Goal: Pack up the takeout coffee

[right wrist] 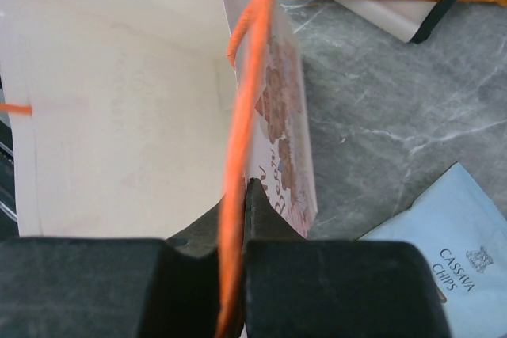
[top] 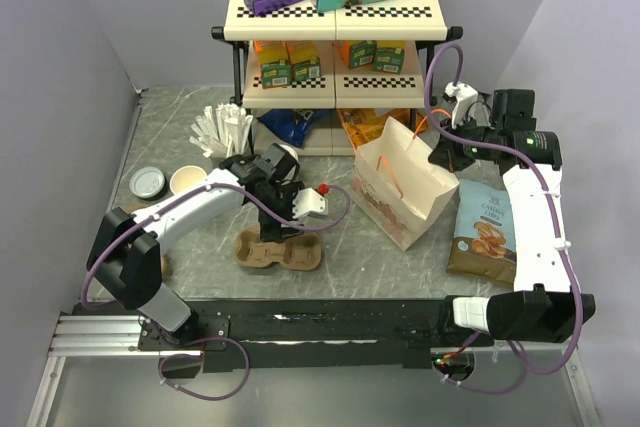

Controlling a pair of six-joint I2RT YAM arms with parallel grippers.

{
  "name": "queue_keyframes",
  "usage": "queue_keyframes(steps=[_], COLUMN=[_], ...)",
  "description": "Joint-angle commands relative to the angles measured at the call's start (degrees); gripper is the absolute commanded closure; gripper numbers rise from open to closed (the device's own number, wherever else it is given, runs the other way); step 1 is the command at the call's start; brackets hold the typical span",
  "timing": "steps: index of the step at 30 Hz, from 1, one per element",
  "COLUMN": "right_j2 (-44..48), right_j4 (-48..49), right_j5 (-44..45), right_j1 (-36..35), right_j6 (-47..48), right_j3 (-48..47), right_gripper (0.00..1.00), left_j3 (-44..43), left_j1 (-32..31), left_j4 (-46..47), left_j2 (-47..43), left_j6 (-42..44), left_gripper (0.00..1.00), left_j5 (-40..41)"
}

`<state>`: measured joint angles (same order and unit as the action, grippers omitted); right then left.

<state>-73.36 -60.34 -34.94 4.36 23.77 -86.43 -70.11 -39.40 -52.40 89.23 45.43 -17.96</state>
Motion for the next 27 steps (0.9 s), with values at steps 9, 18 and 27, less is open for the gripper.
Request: queue_keyframes(steps=[9, 18, 27], right_j2=[2.17, 2.26, 2.08], right_j4=[2.94, 3.12, 2.59], right_j5=[-1.89, -2.06, -1.71], right_j1=[-0.41, -0.41, -0.49], right_j6=[-0.48, -0.12, 0.22], right_j3=[0.04, 0.12, -0.67], right_gripper=[1.00, 1.00, 1.00], left_j3=[6.47, 6.56, 7.70], left_j1=[0.37, 0.37, 0.37], left_j4=[5.73, 4.24, 5.56], left_j2=[-3.10, 0.50, 2.53], left_j6=[5.37, 8.80, 10.64], left_gripper=[0.26, 0.28, 0.30], left_j5=[-3.93, -5.07, -4.46])
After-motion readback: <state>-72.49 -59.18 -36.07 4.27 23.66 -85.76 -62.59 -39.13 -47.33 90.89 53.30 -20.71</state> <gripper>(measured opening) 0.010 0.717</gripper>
